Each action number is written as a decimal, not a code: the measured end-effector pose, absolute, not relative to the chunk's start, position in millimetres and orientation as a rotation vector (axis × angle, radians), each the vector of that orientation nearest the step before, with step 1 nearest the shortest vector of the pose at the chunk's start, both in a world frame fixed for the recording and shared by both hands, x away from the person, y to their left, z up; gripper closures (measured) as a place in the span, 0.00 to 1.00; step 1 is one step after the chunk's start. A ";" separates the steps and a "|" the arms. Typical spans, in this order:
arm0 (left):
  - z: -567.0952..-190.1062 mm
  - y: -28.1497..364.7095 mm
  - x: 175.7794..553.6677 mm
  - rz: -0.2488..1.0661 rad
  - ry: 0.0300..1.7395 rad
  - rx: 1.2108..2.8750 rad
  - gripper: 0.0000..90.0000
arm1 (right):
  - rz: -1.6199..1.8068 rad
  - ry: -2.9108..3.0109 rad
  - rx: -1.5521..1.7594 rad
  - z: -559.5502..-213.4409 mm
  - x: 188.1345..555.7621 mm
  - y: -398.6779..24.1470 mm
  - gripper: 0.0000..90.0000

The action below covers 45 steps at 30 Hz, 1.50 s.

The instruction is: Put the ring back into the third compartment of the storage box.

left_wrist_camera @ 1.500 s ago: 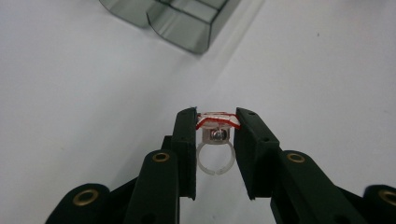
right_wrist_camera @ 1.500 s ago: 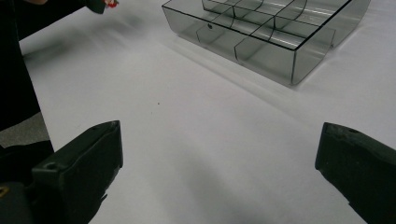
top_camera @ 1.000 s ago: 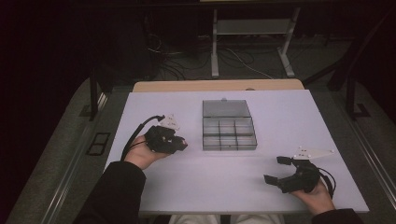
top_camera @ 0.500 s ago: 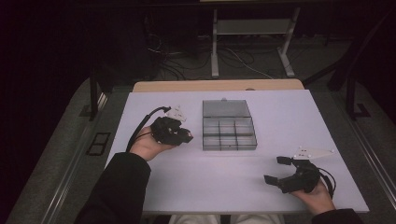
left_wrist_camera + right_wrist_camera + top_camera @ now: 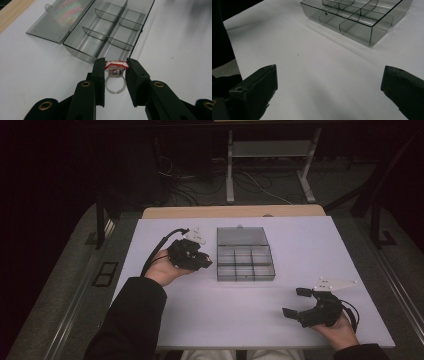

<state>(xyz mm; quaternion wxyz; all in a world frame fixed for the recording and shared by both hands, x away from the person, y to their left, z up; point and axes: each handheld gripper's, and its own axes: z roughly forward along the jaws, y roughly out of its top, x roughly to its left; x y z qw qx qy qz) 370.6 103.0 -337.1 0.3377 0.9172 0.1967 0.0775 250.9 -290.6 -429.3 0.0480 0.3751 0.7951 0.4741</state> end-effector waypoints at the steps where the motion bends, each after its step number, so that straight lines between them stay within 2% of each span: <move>1: -336.9 101.8 371.5 0.201 0.512 2.389 0.76 | 1.445 2.425 1.142 -429.4 251.0 -290.6 0.01; 17: -328.1 74.2 385.8 0.201 0.465 2.374 0.76 | 1.448 2.426 1.146 -429.0 250.8 -291.2 0.01; 45: -341.1 35.9 405.1 0.141 0.472 2.284 0.76 | 1.452 2.433 1.144 -429.3 250.7 -289.6 0.01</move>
